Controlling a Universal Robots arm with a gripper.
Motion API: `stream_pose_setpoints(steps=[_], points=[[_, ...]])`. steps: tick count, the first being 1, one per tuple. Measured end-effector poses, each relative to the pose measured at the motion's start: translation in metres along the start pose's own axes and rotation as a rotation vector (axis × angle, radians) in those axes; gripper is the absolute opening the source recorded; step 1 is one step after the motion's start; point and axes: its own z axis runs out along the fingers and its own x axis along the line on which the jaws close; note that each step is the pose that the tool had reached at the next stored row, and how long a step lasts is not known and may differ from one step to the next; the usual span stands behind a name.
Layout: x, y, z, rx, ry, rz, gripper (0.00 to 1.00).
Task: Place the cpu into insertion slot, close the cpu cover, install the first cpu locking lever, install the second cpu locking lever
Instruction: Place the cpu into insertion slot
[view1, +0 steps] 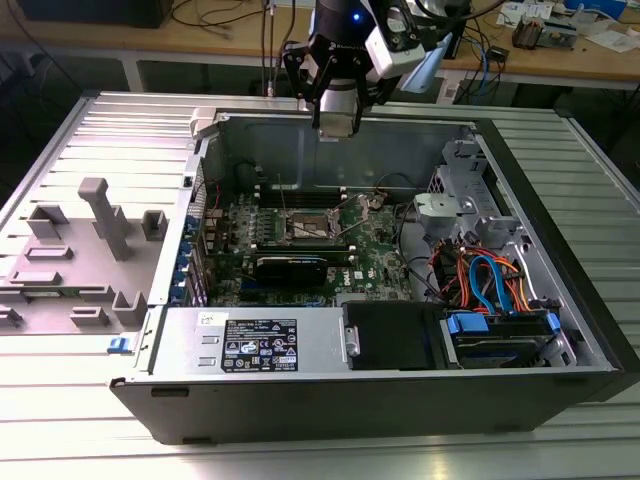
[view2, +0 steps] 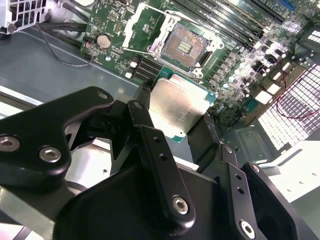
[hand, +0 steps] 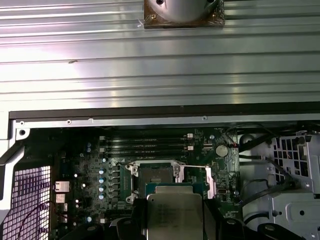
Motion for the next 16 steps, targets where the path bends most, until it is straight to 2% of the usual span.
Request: stream_pose_setpoints(steps=[13, 16], points=[[-0.0002, -0.0029, -0.0002, 0.0001, -0.0001, 0.002, 0.54], [-0.0003, -0.0030, 0.0002, 0.0003, -0.0037, 0.042, 0.54]])
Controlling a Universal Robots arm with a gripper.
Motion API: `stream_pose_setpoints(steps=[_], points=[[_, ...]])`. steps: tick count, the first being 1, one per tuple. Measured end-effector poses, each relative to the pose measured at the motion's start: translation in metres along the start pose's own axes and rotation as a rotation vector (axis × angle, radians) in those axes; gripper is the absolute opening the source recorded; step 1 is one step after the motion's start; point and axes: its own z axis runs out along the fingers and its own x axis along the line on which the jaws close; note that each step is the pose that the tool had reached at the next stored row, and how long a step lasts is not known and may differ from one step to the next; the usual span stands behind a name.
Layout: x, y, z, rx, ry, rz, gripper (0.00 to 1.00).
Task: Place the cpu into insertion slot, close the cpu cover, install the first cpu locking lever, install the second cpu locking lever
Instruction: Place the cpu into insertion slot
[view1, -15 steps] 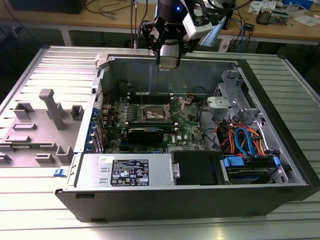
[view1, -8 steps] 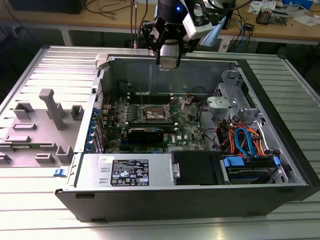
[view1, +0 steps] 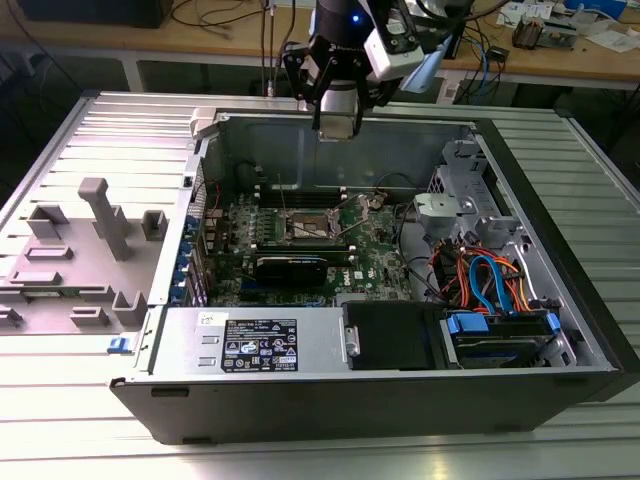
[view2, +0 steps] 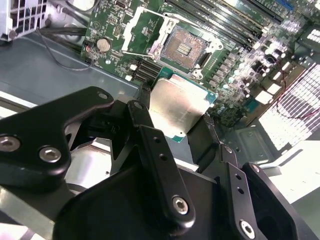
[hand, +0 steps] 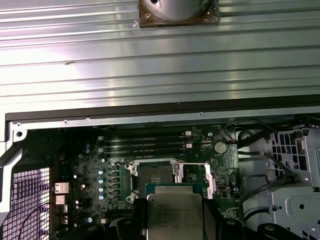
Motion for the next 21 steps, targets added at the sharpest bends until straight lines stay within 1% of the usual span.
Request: stream_pose_setpoints(steps=[2, 4, 7, 13, 16, 21], points=[[0.0000, 0.0000, 0.0003, 0.0007, -0.0027, 0.030, 0.54], [0.0000, -0.0001, 0.0012, 0.0005, -0.0069, 0.077, 0.54], [0.0000, -0.0002, 0.0022, -0.0001, -0.0118, 0.132, 0.54], [-0.0001, -0.0003, 0.0037, -0.0015, -0.0191, 0.215, 0.54], [-0.0001, -0.0003, 0.0040, -0.0019, -0.0209, 0.236, 0.54], [0.0000, -0.0004, 0.0041, -0.0020, -0.0210, 0.237, 0.54]])
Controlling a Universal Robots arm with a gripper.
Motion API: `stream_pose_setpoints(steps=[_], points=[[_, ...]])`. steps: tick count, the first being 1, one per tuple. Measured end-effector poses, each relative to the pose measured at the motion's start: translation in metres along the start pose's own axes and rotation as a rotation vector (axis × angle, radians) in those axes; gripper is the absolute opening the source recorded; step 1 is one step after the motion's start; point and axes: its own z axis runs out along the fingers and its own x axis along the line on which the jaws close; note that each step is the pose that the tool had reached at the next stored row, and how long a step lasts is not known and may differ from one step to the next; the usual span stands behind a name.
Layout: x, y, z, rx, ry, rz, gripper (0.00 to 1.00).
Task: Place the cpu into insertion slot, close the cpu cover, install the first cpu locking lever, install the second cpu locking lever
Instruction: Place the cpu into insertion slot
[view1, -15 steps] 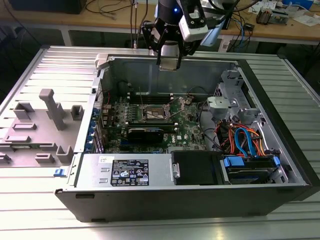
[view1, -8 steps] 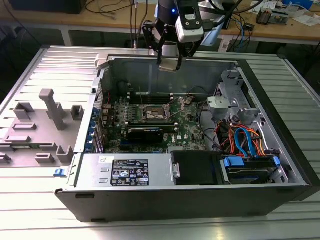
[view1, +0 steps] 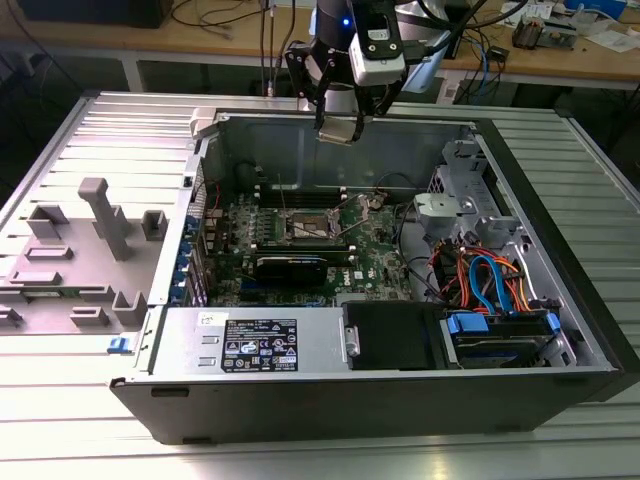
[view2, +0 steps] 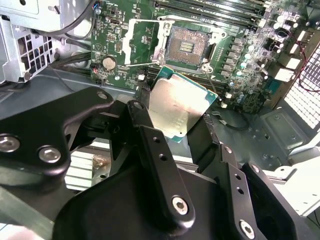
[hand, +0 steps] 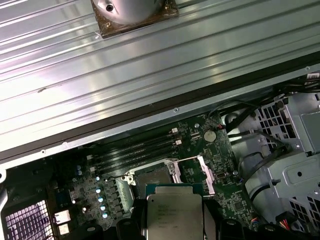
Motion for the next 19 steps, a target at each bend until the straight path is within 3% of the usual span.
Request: stream_pose_setpoints(steps=[10, 19], points=[[0.0000, 0.0000, 0.0000, -0.0001, -0.0005, 0.006, 0.54], [0.0000, -0.0001, 0.0013, -0.0026, -0.0123, 0.142, 0.54]])
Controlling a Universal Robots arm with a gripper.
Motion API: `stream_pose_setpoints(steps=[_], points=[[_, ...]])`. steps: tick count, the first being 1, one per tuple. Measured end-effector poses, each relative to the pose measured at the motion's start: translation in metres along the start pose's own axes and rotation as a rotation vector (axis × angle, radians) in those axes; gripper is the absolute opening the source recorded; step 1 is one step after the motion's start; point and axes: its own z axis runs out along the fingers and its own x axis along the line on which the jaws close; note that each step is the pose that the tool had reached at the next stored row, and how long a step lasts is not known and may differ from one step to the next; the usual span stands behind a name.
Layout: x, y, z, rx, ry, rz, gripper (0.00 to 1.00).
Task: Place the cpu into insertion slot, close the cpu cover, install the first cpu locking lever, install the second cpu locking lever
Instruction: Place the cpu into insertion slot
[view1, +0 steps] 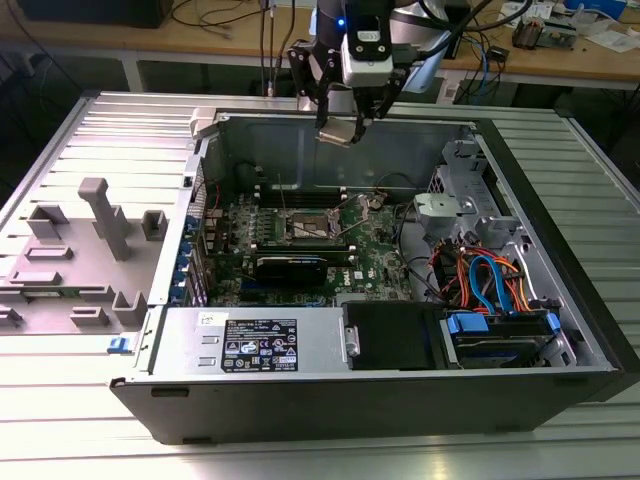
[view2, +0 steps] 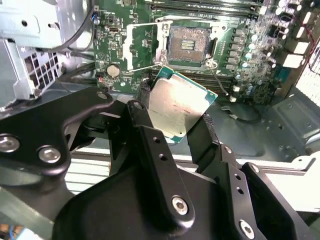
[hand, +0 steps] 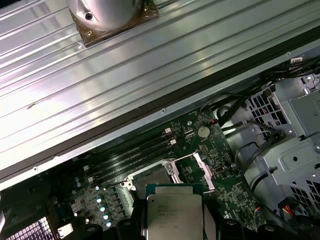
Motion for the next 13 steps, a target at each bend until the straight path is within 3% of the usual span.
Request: stream_pose_setpoints(steps=[7, 13], points=[[-0.0001, -0.0006, 0.0062, -0.0005, -0.0047, 0.063, 0.54], [-0.0003, -0.0013, 0.0146, -0.0014, -0.0126, 0.188, 0.54]])
